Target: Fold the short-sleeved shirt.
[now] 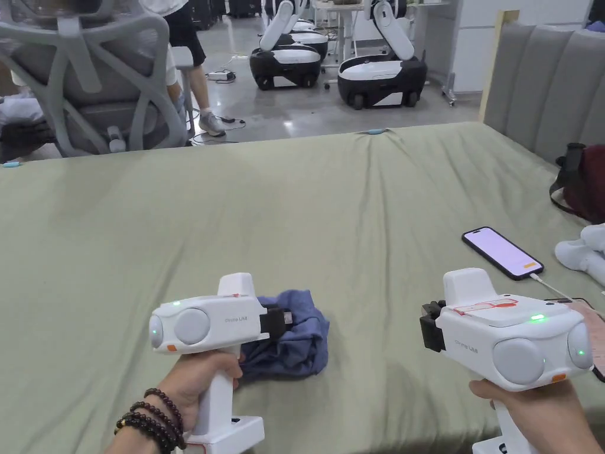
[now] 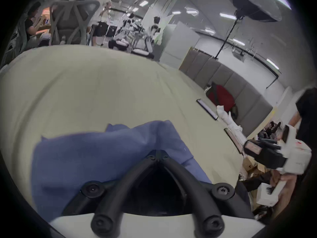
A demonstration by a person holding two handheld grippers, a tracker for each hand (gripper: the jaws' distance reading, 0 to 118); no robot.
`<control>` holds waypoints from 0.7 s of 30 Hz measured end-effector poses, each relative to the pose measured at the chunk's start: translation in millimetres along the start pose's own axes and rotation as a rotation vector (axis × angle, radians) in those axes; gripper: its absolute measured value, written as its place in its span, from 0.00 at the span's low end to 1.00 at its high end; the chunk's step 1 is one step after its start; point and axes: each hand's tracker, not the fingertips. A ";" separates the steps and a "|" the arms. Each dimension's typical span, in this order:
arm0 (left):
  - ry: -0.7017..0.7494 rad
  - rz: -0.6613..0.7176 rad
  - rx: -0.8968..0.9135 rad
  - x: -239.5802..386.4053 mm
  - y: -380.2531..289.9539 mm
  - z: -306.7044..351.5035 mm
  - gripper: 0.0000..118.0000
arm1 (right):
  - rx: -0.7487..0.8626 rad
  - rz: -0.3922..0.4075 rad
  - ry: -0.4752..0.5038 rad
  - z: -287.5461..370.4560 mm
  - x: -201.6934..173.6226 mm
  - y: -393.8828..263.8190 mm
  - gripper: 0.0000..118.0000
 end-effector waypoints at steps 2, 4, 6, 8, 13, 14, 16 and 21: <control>-0.042 0.042 0.009 -1.5 -2.8 -8.1 0.00 | 0.008 -0.009 -0.015 1.7 4.0 0.4 0.00; -0.036 0.043 0.014 -0.8 -0.3 -4.8 0.00 | 0.006 -0.008 -0.018 2.0 6.5 2.0 0.00; -0.031 0.031 0.008 -0.3 2.5 2.6 0.00 | 0.012 -0.009 -0.025 2.1 6.6 2.8 0.00; -0.021 0.008 0.015 2.5 8.1 18.1 0.00 | 0.016 -0.011 -0.022 2.0 6.0 4.5 0.00; -0.045 0.061 0.195 -11.6 16.0 85.4 0.00 | 0.034 -0.008 -0.009 0.6 0.2 9.1 0.00; -0.027 0.065 0.221 -17.5 14.6 99.2 0.00 | 0.034 -0.008 -0.006 -0.7 -1.4 10.6 0.00; 0.003 0.065 0.238 -31.7 9.1 120.8 0.00 | 0.037 -0.009 0.001 -2.5 -4.9 11.9 0.00; 0.067 0.148 0.256 -66.0 -9.3 154.1 0.00 | 0.039 -0.003 0.031 -8.8 -15.6 12.4 0.00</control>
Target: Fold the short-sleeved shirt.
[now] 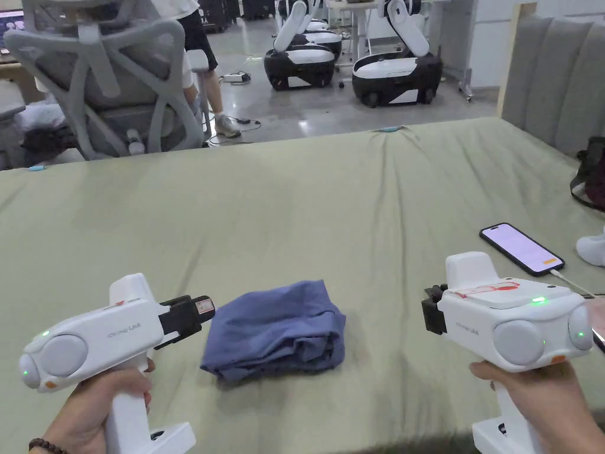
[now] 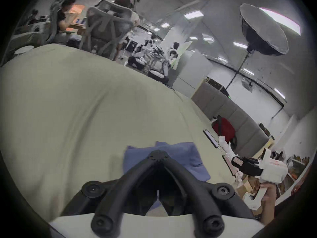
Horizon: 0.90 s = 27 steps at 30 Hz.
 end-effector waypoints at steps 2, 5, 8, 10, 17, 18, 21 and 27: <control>0.005 0.019 -0.004 -8.1 -1.7 3.7 0.00 | -0.005 0.007 0.009 -3.0 -3.7 -1.1 0.00; -0.011 0.044 -0.022 -9.0 -4.4 -2.6 0.00 | -0.015 0.011 0.018 -4.5 -6.2 -2.9 0.00; 0.003 0.049 -0.032 -7.9 -6.8 -14.3 0.00 | -0.023 0.018 0.018 -3.6 -7.0 -4.1 0.00; 0.002 0.066 -0.032 -8.0 -11.3 -17.0 0.00 | -0.008 0.036 0.051 -4.0 -10.5 -1.8 0.00; -0.003 0.084 -0.022 -18.6 -22.4 -10.7 0.00 | -0.048 -0.032 0.347 -63.8 -65.1 26.0 0.00; -0.005 0.094 -0.019 -21.2 -22.5 -8.0 0.00 | -0.071 -0.058 0.391 -77.0 -76.4 28.5 0.00; 0.007 0.113 -0.010 -29.0 -21.2 -2.6 0.00 | -0.123 -0.064 0.456 -112.4 -104.1 30.0 0.00; -0.003 0.152 -0.006 -40.0 -18.2 -1.3 0.28 | -0.214 -0.190 0.416 -144.9 -106.2 20.6 0.00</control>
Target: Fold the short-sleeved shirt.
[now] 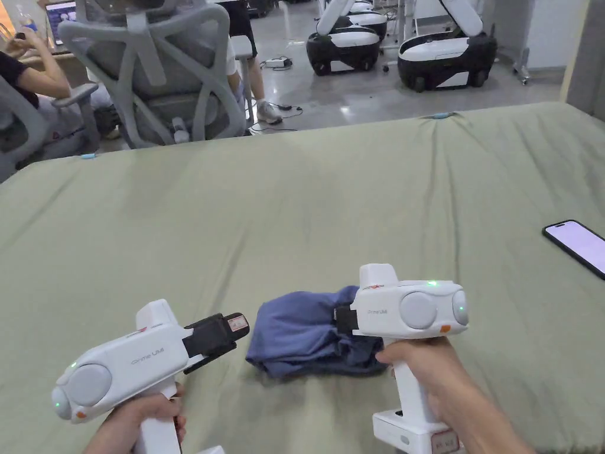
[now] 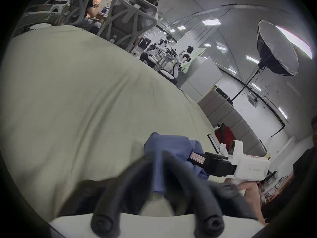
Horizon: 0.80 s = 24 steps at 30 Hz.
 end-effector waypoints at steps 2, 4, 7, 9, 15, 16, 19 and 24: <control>-0.016 0.000 -0.023 -0.6 -0.6 -9.8 0.98 | -0.011 0.013 0.002 3.8 1.2 2.9 0.00; -0.019 -0.003 -0.029 0.1 1.7 -21.0 0.92 | -0.016 0.045 -0.001 3.0 0.1 2.6 0.00; -0.001 0.027 -0.086 2.7 1.4 -47.6 0.89 | -0.011 0.053 -0.005 2.8 -1.2 1.3 0.00; -0.018 0.036 -0.112 0.8 -2.4 -63.5 0.87 | -0.004 0.054 -0.006 3.5 -1.1 -0.6 0.00; 0.006 0.002 -0.182 20.6 -6.0 -102.2 0.40 | 0.005 0.070 -0.019 4.8 0.3 -4.1 0.00; -0.021 0.004 -0.185 19.4 -4.5 -101.1 0.29 | 0.006 0.068 -0.017 4.8 1.1 -4.4 0.00; -0.050 -0.016 -0.183 16.1 -0.5 -93.5 0.25 | 0.006 0.057 -0.016 3.8 -3.8 -3.3 0.00; -0.084 -0.054 -0.184 1.3 14.4 -73.5 0.25 | 0.007 0.162 -0.072 -1.1 -36.7 0.0 0.00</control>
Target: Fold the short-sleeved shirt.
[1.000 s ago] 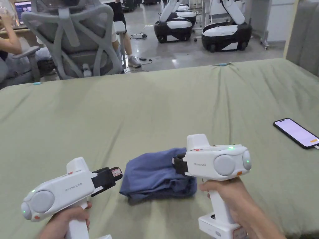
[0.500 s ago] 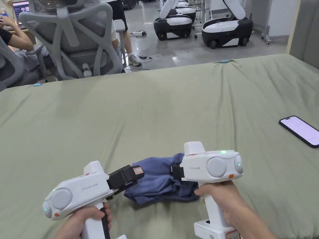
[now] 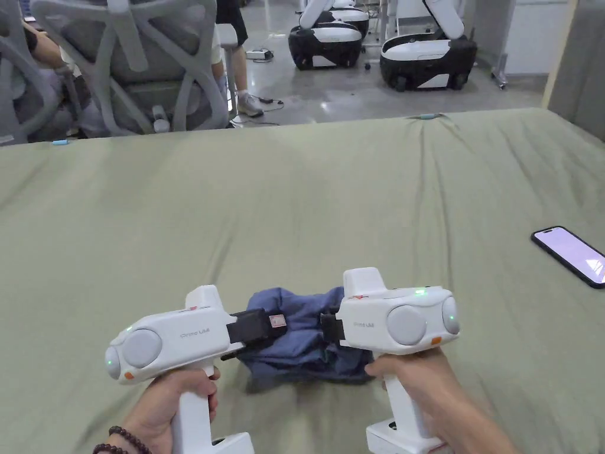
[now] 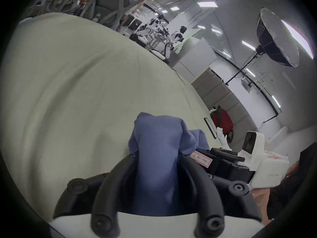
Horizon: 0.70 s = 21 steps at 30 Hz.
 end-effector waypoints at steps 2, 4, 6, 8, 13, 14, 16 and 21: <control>0.000 0.000 -0.001 -11.2 4.1 14.8 0.25 | 0.001 0.018 -0.005 -6.8 -20.3 2.9 0.00; 0.018 -0.018 0.008 -25.6 10.3 36.7 0.25 | 0.000 0.031 0.012 -17.6 -42.9 7.0 0.00; 0.032 -0.019 0.025 -47.2 16.9 63.3 0.25 | 0.004 0.046 0.044 -31.5 -69.5 13.2 0.00; 0.034 0.018 0.048 -72.4 23.7 92.9 0.25 | 0.019 0.076 0.077 -44.8 -101.4 20.3 0.00; 0.087 0.009 0.085 -157.7 53.5 173.0 0.25 | 0.031 0.172 0.177 -97.1 -194.0 41.1 0.00; 0.105 0.010 0.094 -175.8 60.5 191.6 0.25 | 0.036 0.179 0.208 -109.5 -211.2 46.6 0.00; 0.145 0.005 0.109 -210.2 74.5 228.6 0.25 | 0.056 0.209 0.252 -127.3 -247.5 54.2 0.00; 0.326 0.037 0.120 -287.7 97.1 311.4 0.25 | 0.063 0.323 0.340 -168.7 -321.9 70.2 0.00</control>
